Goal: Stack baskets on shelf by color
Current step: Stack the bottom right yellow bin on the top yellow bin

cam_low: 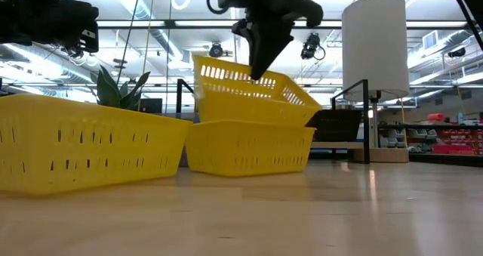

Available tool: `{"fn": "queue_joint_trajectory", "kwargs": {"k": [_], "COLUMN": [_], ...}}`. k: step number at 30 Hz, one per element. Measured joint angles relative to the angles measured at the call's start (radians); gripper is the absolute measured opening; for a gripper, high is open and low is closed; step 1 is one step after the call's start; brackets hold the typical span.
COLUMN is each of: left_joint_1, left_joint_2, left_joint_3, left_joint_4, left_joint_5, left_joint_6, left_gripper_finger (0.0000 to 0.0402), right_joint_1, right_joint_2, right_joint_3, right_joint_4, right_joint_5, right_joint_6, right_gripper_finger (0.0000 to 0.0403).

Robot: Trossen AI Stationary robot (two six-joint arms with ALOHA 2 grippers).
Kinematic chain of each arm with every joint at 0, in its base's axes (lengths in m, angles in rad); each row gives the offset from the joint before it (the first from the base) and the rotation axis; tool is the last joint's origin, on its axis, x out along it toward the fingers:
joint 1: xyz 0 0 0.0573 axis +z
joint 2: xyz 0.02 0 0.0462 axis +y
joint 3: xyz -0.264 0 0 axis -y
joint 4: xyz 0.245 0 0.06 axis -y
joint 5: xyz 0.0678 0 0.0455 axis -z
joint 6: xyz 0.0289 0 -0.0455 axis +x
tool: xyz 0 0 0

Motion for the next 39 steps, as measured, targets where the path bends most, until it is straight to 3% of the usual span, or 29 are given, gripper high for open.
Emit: {"fn": "queue_joint_trajectory", "kwargs": {"k": [19, 33, 39], "left_joint_1": [0.0, 0.0, 0.0], "left_joint_2": [0.0, 0.0, 0.0], "left_joint_3": [0.0, 0.0, 0.0], "left_joint_4": [0.0, 0.0, 0.0], "left_joint_5": [0.0, 0.0, 0.0], "left_joint_6": [0.0, 0.0, 0.0], "left_gripper_finger": [0.0053, 0.0061, 0.0055], "right_joint_1": [0.004, 0.058, 0.069], "right_joint_2": [0.0, 0.0, 0.0], "right_joint_3": [0.0, -0.139, -0.147], "right_joint_4": [-0.027, -0.014, 0.0], "right_joint_5": [-0.054, -0.087, -0.083], "right_joint_6": [-0.029, -0.018, 0.037], "right_gripper_finger": [0.0016, 0.0021, 0.0047]}}
